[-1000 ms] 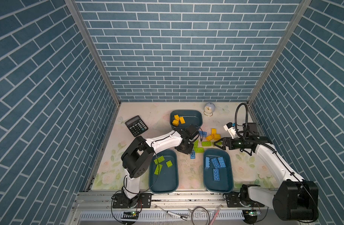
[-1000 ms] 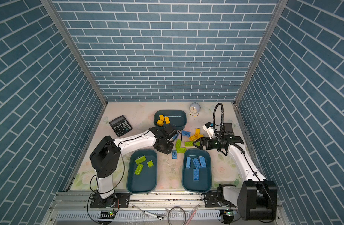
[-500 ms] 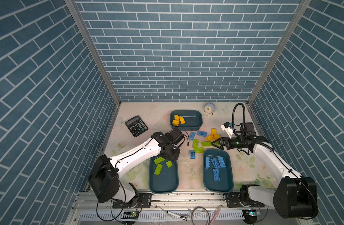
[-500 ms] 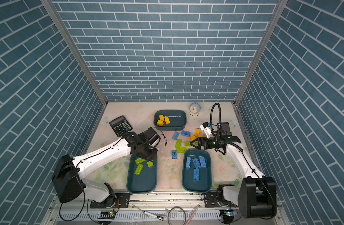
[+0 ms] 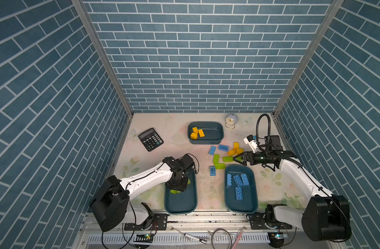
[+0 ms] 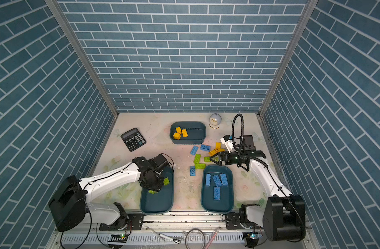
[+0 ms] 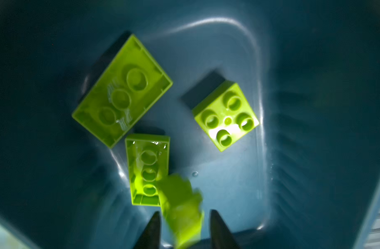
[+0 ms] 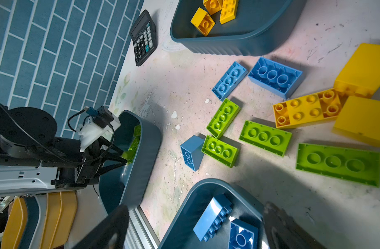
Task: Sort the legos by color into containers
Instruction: 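Carry the green brick with the left gripper into the near green bin, release, then move the left gripper back over the blue bricks in the pile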
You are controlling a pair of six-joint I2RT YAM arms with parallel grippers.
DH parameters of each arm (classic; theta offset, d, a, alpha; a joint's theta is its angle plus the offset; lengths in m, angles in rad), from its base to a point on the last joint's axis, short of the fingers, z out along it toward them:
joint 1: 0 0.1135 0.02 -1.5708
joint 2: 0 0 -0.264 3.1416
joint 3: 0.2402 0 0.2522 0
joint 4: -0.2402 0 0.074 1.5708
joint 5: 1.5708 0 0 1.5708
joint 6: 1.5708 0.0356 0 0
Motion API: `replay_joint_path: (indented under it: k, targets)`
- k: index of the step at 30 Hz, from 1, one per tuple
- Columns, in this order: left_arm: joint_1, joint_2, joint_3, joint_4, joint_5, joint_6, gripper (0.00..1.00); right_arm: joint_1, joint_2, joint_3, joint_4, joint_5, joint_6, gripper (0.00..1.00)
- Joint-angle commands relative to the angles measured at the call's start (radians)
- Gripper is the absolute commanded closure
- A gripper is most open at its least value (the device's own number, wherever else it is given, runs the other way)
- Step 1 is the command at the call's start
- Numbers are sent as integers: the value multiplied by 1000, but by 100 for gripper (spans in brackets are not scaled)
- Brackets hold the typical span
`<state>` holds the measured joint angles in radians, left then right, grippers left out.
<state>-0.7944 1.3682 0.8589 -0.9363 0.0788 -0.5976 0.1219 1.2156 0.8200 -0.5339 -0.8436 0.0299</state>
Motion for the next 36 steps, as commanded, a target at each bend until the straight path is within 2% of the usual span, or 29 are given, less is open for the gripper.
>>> replay_joint_path:
  k: [1,8,11,19,26,32,36]
  targets:
    - [13,-13,66,-32,-39,11,52,4,2,-10,-3,-14,0,3]
    - [17,77,291,-20,-13,68,46,5,-5,-4,0,1,4,3]
    - [16,169,395,14,-1,108,42,5,-8,-2,0,9,7,3]
    - [15,435,629,151,-6,196,39,4,-34,-9,11,45,24,3]
    - [16,678,825,207,-63,267,39,4,-43,-8,13,69,30,3]
    - [26,812,928,252,-145,298,39,2,-62,-16,3,84,28,3]
    - [32,874,990,261,-159,313,39,1,-69,-18,-2,87,30,3]
